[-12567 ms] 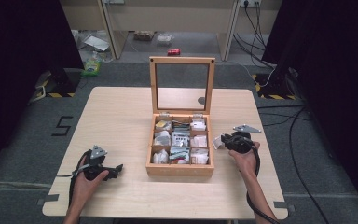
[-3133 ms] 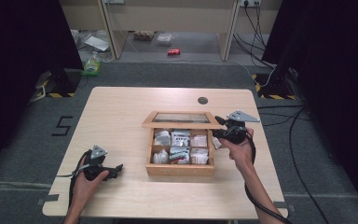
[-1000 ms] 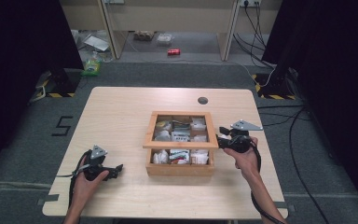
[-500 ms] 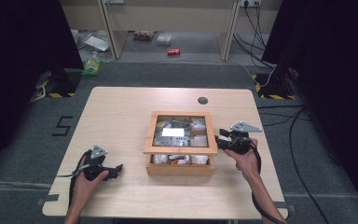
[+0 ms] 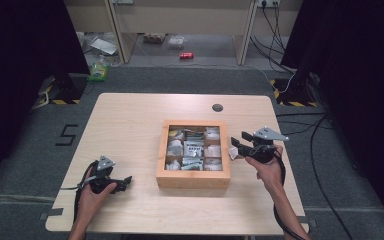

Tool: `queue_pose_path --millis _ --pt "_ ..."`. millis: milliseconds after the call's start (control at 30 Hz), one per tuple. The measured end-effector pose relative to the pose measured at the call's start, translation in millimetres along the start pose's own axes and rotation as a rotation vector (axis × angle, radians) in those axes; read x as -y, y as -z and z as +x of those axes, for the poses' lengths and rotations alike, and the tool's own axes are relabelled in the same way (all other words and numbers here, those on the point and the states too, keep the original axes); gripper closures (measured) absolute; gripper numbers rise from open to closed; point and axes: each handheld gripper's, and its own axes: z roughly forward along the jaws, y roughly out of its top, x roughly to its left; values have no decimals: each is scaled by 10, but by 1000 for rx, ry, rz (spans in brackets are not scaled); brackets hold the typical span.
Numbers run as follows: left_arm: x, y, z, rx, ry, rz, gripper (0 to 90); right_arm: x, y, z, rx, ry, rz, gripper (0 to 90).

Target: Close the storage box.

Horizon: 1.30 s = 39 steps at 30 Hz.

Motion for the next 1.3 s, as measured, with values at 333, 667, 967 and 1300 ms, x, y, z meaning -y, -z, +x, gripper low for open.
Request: queue_pose_path --millis 333,667,967,1300 --pt "0 0 0 0 0 0 0 40 -32 -39 -5 -36 20 442" --pt "0 0 0 0 1 0 0 87 25 -250 39 -144 50 330" --pt "0 0 0 0 1 0 0 209 66 -499 108 -191 90 298" --pt "0 0 0 0 0 0 0 357 67 -687 162 -220 132 284"
